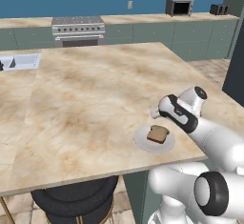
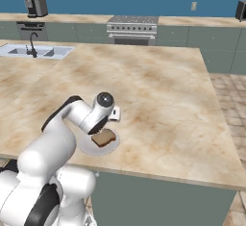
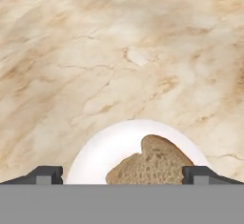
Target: Start the toaster. Once the lever pops up, take the bread to the plate on the dining counter.
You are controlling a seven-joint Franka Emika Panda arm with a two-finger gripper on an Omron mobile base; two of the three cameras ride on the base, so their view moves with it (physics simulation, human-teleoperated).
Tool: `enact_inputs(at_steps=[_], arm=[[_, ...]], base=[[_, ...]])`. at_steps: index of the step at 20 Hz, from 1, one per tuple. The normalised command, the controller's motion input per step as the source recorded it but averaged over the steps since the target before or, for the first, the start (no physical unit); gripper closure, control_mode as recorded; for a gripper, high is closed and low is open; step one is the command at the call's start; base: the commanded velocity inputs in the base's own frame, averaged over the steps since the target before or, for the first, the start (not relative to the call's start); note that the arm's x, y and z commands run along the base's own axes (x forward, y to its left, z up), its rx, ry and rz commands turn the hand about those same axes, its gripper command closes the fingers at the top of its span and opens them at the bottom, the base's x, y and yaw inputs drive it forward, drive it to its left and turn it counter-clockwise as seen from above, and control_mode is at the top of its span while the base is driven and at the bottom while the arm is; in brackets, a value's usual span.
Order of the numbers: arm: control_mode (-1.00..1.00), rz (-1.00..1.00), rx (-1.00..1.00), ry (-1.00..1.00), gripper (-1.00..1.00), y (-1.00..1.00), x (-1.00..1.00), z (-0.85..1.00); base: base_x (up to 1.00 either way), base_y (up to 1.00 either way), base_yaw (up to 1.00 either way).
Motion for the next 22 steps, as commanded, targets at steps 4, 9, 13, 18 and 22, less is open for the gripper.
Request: enact_inputs(at_steps=[4,9,13,18,22], arm=[[-1.00,0.00,-0.07,0.08,-1.00,0.00,-0.06,0.37],[-1.00,0.00,-0.10,0.09,-1.00,0.00,-0.51,0.39],[-1.00,0.00,-0.10,0.07,-1.00,0.00,-0.83,0.31],[-1.00,-0.03,-0.11,0.02,-1.00,0.00,-0.98,0.33],[-1.00,-0.08,-0.10,0.00,-1.00,0.01,-1.00,0.34]], base=[[0.00,0.00,0.00],[0.00,0.00,0.00],[0.00,0.00,0.00],[0.00,0.00,0.00],[0.00,0.00,0.00]])
